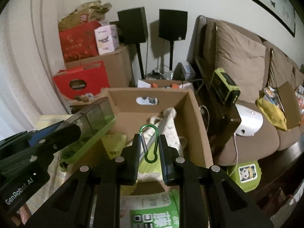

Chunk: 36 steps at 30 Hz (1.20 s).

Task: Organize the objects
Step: 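Carry the pencil case and carabiner over the cardboard box with both grippers, then open both grippers to drop the pencil case and carabiner into the box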

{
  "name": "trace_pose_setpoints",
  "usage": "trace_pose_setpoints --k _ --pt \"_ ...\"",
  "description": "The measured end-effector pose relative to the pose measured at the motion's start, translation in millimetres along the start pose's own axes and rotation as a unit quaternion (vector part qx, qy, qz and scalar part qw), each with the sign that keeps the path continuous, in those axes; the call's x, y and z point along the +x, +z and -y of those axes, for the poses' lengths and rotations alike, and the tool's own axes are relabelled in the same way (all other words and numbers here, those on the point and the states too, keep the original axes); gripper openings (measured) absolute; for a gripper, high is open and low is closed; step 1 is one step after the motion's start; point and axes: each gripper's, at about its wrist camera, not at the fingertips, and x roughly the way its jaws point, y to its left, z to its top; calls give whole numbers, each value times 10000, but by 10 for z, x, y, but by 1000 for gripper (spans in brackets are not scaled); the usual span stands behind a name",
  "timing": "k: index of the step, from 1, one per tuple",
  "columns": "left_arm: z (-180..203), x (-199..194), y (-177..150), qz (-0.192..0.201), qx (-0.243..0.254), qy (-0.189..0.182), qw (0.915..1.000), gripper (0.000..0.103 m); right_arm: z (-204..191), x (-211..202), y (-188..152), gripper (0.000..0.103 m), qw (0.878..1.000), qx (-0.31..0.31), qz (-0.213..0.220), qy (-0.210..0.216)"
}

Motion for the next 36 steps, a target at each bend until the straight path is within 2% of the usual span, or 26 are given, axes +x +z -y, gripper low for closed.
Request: trace_pose_setpoints --k 5,15,24,27,29,33,36 --pt "51 239 -37 -244 31 -163 9996 20 78 140 -63 18 9998 83 -191 2" --pt "58 700 -139 -791 162 -94 9967 20 186 410 -151 18 9978 252 -595 152" --pt "-21 807 -149 -1066 -128 -140 9941 20 187 505 -164 18 9961 334 -778 260" --pt "-90 740 -133 -1025 -296 -214 9941 29 184 529 -173 18 9952 367 -842 324" --pt "-133 671 -106 -956 -414 -269 9942 42 174 554 -182 18 9944 392 -908 386" --pt "-169 516 -51 -840 -445 -314 9950 47 143 610 -202 19 9929 445 -1010 445" --pt "-181 365 -18 -712 -363 -229 9965 54 169 592 -211 22 9926 564 -964 481"
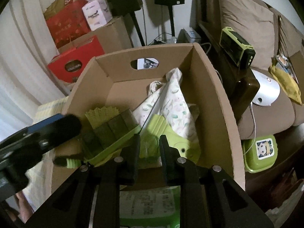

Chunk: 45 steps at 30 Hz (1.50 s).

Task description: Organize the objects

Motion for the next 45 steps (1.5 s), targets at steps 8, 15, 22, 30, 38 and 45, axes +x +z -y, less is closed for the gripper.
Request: trace_pose_setpoints --k 8,15,22,30,38,45 --pt "11 -376 -74 469 263 308 9981 73 -53 -163 -42 26 9997 -77 208 -74" --pt "-18 -596 -204 775 432 575 9944 92 -170 -375 -128 52 9976 -315 555 -254" --pt "-158 -805 -375 994 224 485 9936 101 -236 -638 -256 79 9938 -426 945 -394" --pt "-241 -1053 -557 1168 186 524 9916 103 -271 -876 -455 86 9915 -473 1138 -425" --pt "-233 -1278 -825 1158 496 888 9881 103 -367 -1124 -662 91 9886 -581 1343 -343" --pt "-278 -1478 -1025 1232 405 962 9869 103 -508 -1348 -872 101 9849 -685 1563 -281"
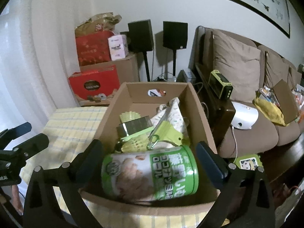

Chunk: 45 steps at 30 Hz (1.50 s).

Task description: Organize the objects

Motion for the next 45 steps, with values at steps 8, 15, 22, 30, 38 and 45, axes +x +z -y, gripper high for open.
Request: trace_pose_setpoints --k 8,15,22,30,38,45 --pt "-128 -250 -215 215 -224 512 9982 103 -130 -209 -168 103 9999 -104 -10 -14" --pt "-172 -383 -370 203 -334 597 9974 103 -198 -348 -328 103 9999 -121 44 1" --pt "-136 -506 -481 184 -252 645 9974 103 -202 -518 -356 103 9996 -177 220 -85" --pt "-138 -661 -529 242 -307 704 9968 103 -263 -720 -397 103 9988 -255 392 -118" --pt "-143 -735 -578 264 -270 881 9954 103 -273 -775 -449 103 9992 -148 365 -50" --pt "-158 -784 -591 279 -291 936 9948 103 -244 -794 -478 103 9994 -48 350 30"
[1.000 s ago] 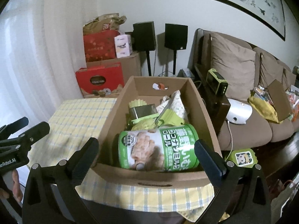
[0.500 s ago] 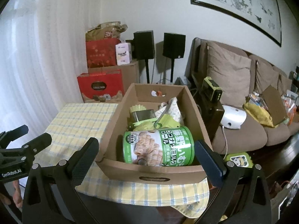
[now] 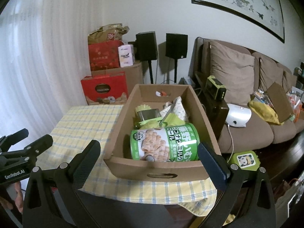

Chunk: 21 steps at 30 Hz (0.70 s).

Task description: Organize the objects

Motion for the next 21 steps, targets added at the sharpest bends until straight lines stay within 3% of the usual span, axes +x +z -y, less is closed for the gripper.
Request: trace_pose_setpoints --k 21 --pt "-12 -28 -34 -47 -25 5 10000 103 -16 1 -24 103 10000 21 -29 -2"
